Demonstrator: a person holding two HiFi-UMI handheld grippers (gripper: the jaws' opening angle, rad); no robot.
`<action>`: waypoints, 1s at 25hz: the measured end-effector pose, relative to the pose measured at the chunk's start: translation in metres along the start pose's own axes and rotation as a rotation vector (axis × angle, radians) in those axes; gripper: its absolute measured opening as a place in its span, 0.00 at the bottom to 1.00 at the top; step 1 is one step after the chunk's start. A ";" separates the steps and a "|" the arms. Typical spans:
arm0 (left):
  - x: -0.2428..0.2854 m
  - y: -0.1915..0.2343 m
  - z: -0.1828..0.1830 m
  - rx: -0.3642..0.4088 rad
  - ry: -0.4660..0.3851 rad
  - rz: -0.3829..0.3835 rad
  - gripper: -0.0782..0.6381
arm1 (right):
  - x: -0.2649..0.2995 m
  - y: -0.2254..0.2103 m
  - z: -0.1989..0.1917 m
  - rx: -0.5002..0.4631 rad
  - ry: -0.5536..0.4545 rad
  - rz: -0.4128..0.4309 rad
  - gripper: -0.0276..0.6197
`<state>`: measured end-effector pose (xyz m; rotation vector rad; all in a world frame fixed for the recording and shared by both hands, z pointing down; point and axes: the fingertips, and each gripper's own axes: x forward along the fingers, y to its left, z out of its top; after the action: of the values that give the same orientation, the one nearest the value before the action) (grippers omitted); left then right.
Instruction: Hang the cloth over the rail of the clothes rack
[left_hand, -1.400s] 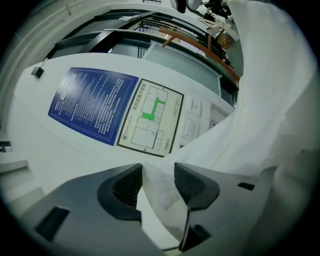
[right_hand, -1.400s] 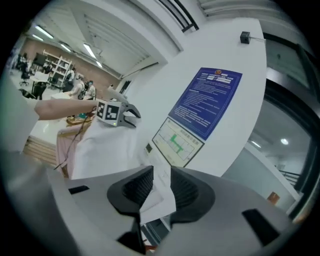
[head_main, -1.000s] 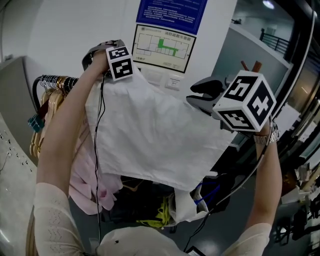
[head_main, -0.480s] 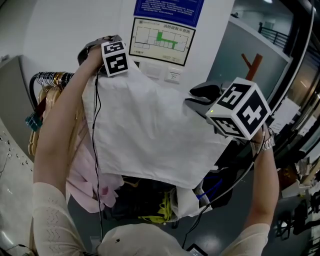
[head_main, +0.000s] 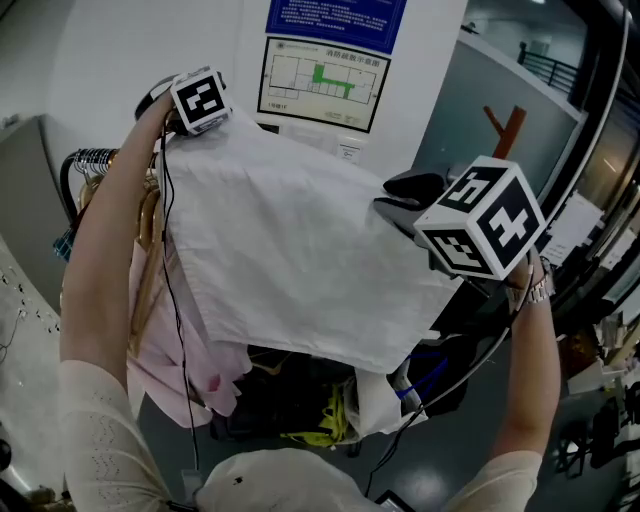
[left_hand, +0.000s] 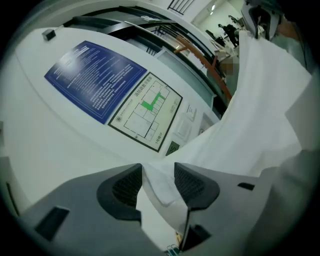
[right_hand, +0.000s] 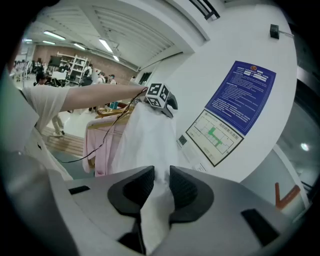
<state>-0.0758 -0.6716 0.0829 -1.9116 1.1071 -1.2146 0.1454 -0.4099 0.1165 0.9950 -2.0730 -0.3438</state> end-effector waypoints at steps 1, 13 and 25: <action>-0.003 0.004 -0.001 -0.018 -0.017 -0.009 0.37 | 0.000 -0.001 0.001 0.010 0.000 0.003 0.21; -0.081 0.046 -0.015 -0.160 -0.218 -0.062 0.37 | 0.004 -0.009 -0.001 0.154 -0.006 0.071 0.21; -0.123 0.040 -0.086 -0.078 -0.120 0.140 0.40 | 0.001 -0.007 0.003 0.190 -0.021 0.075 0.21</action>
<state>-0.1961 -0.5861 0.0339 -1.9032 1.2176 -0.9816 0.1463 -0.4156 0.1117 1.0245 -2.1860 -0.1208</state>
